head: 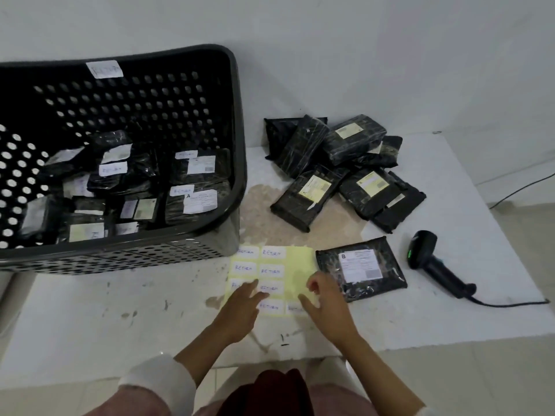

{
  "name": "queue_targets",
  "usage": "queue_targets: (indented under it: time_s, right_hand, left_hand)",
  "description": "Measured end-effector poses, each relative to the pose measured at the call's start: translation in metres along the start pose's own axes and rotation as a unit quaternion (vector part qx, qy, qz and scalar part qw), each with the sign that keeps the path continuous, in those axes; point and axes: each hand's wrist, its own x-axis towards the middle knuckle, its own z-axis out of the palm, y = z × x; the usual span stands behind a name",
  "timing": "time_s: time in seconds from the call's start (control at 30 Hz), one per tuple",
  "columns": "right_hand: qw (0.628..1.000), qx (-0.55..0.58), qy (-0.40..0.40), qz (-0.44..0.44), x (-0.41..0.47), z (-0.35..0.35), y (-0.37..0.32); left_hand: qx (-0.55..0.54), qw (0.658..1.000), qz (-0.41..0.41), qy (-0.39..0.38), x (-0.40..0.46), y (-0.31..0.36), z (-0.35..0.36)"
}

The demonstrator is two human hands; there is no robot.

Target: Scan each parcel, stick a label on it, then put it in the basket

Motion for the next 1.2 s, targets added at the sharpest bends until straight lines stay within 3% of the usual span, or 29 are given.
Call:
queue_targets:
  time_s: [0.13, 0.43, 0.57, 0.7, 0.9, 1.2]
  right_hand:
    - [0.992, -0.084, -0.046, 0.081, -0.007, 0.054, -0.004]
    - [0.981, -0.167, 0.011, 0.096, -0.016, 0.070, -0.011]
    - [0.981, -0.141, 0.031, 0.129, -0.018, 0.071, -0.014]
    - [0.982, -0.038, 0.068, 0.173, -0.020, 0.067, -0.015]
    - [0.954, 0.099, 0.105, 0.262, -0.031, 0.046, -0.004]
    - [0.867, 0.358, 0.135, 0.320, -0.046, 0.014, 0.006]
  left_hand:
    - [0.032, 0.999, 0.017, -0.029, -0.003, -0.014, 0.005]
    - [0.084, 0.993, 0.036, -0.070, -0.002, -0.018, -0.001]
    - [0.102, 0.990, 0.041, -0.086, -0.002, -0.019, -0.004]
    - [0.111, 0.988, 0.039, -0.096, 0.000, -0.017, -0.006]
    - [0.121, 0.987, 0.040, -0.099, 0.002, -0.017, -0.008]
    - [0.138, 0.984, 0.038, -0.103, 0.000, -0.015, -0.009]
